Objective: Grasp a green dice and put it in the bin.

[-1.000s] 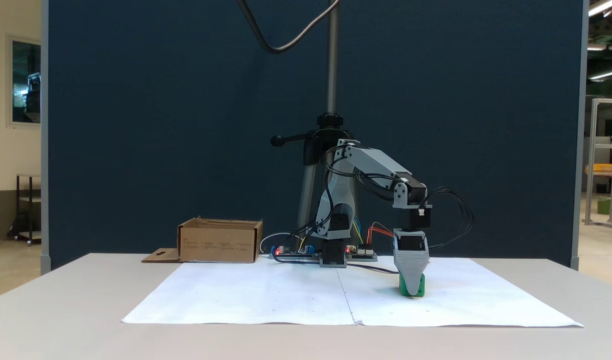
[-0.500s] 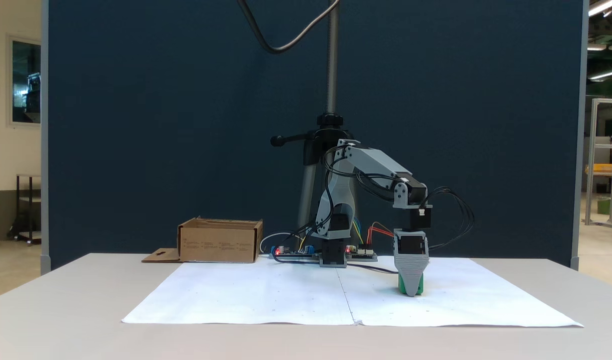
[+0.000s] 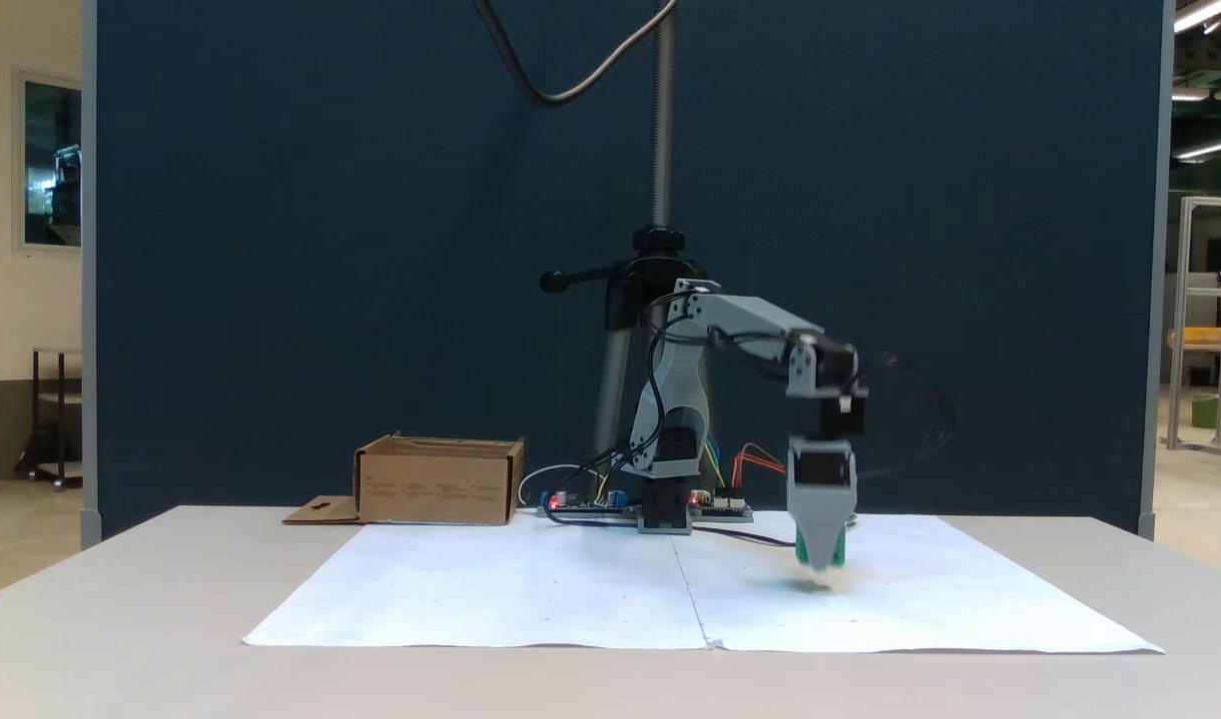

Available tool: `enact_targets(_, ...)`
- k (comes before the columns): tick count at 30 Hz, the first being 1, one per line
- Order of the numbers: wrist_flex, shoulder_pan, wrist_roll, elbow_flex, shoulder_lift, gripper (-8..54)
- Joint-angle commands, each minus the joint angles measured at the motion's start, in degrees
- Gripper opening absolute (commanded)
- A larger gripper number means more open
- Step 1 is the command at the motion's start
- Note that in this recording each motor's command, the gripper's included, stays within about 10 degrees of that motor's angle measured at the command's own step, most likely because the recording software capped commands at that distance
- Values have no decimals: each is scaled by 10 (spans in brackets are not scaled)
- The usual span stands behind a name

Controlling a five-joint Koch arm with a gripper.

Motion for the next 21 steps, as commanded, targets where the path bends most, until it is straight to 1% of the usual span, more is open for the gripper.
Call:
enact_targets(1,67,-1,4,-62,20,121)
enact_targets(2,125,-2,-4,-136,20,121)
enact_targets(5,214,-4,-25,-216,19,121)
enact_targets(6,265,-3,-35,-265,19,121)
enact_targets(8,295,5,-37,-324,20,121)
enact_targets(12,300,42,-60,-326,34,121)
enact_targets(16,295,148,-134,-326,71,121)
enact_targets(17,294,230,-192,-326,101,121)
enact_targets(19,290,321,-250,-325,120,121)
enact_targets(20,290,388,-298,-325,137,121)
enact_targets(21,291,424,-314,-325,149,121)
